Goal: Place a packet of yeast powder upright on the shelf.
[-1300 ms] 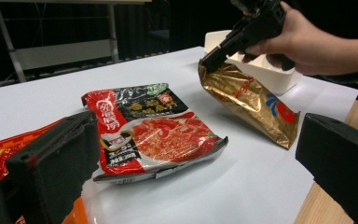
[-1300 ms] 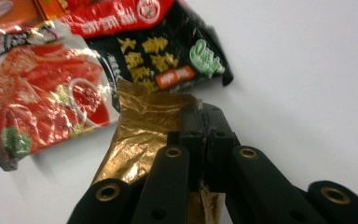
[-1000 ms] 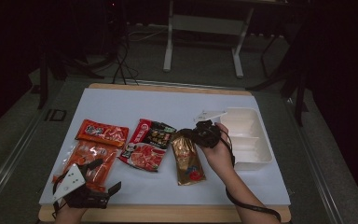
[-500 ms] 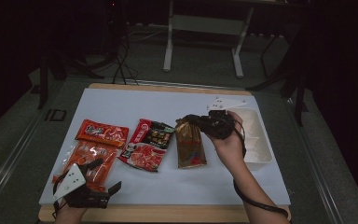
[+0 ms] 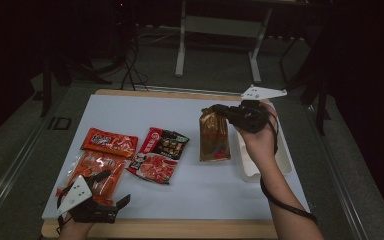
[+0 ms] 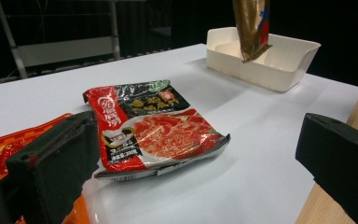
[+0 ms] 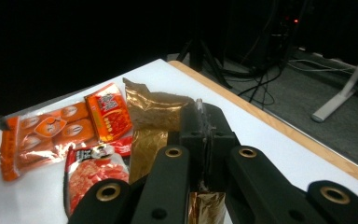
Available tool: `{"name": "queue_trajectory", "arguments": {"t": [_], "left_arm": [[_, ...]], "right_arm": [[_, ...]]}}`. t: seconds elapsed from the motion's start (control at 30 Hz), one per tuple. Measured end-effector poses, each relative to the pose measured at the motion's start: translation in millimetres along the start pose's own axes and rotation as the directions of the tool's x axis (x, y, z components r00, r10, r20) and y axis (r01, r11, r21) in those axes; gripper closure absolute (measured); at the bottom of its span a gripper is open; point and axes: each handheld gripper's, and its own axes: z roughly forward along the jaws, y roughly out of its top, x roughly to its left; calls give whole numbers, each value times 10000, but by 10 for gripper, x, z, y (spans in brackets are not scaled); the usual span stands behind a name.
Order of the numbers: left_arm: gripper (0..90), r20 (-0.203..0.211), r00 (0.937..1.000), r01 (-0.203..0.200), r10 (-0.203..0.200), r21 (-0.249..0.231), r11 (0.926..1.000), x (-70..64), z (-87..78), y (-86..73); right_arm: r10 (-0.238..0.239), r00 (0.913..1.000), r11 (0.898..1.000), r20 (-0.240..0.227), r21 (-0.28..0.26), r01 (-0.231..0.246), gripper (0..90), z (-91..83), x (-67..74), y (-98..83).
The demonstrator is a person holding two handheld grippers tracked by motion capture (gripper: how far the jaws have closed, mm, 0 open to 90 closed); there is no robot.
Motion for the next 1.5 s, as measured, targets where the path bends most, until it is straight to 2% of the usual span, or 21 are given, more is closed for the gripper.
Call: {"name": "queue_trajectory", "arguments": {"t": [0.13, 0.17, 0.3, 0.33, 0.5, 0.57, 0.73, 0.87, 0.93, 0.97, 1.1, 1.27, 1.3, 1.5], "left_arm": [[3, -12, 10000, -3, 3, 18, 10000, 3, 1, -3], [3, -18, 10000, 9, -9, 7, 10000, 4, 1, -3], [3, -48, 10000, -26, 26, 47, 10000, 5, 1, -4], [3, -39, 10000, -34, 34, 41, 10000, 4, -1, -4], [4, -77, 10000, -29, 30, 55, 10000, 9, 0, -7], [3, -88, 10000, -22, 22, 48, 10000, 10, 0, -7], [3, -77, 10000, -12, 12, 8, 10000, 6, -2, -6], [3, -39, 10000, -5, 5, -2, 10000, 1, 2, -9], [3, -28, 10000, 13, -13, -6, 10000, -2, 5, -9], [3, -28, 10000, 13, -13, -6, 10000, -2, 5, -9], [3, -6, 10000, 13, -13, 38, 10000, -7, 11, -14], [3, -38, 10000, 48, -48, 73, 10000, -5, 16, -19], [3, -42, 10000, 52, -52, 72, 10000, -5, 16, -19], [3, -65, 10000, 32, -31, 125, 9999, -16, 22, -20]], "right_arm": [[-19, 9994, 10000, 351, -59, 21, 890, -45, -79, 45], [-195, 9976, 9998, 662, -55, 199, 890, -73, -134, 77], [-160, 9959, 9997, 895, -147, 174, 890, -115, -236, 116], [86, 9964, 9993, 840, -378, -54, 890, -154, -321, 132], [104, 9913, 9980, 1316, -629, -21, 890, -248, -486, 177], [220, 9903, 9967, 1370, -809, -109, 889, -287, -555, 195], [311, 9834, 9955, 1787, -932, -146, 889, -366, -722, 225], [470, 9785, 9940, 2009, -1064, -259, 889, -402, -818, 214], [680, 9744, 9924, 2144, -1152, -439, 888, -425, -915, 192], [680, 9744, 9924, 2144, -1152, -439, 888, -425, -915, 192], [1005, 9749, 9890, 1989, -1271, -760, 888, -450, -1064, 132], [909, 9711, 9904, 2209, -1223, -649, 887, -468, -1151, 97], [972, 9701, 9905, 2224, -1171, -723, 885, -470, -1212, 76], [604, 9651, 9944, 2547, -995, -360, 880, -450, -1382, -10]]}}
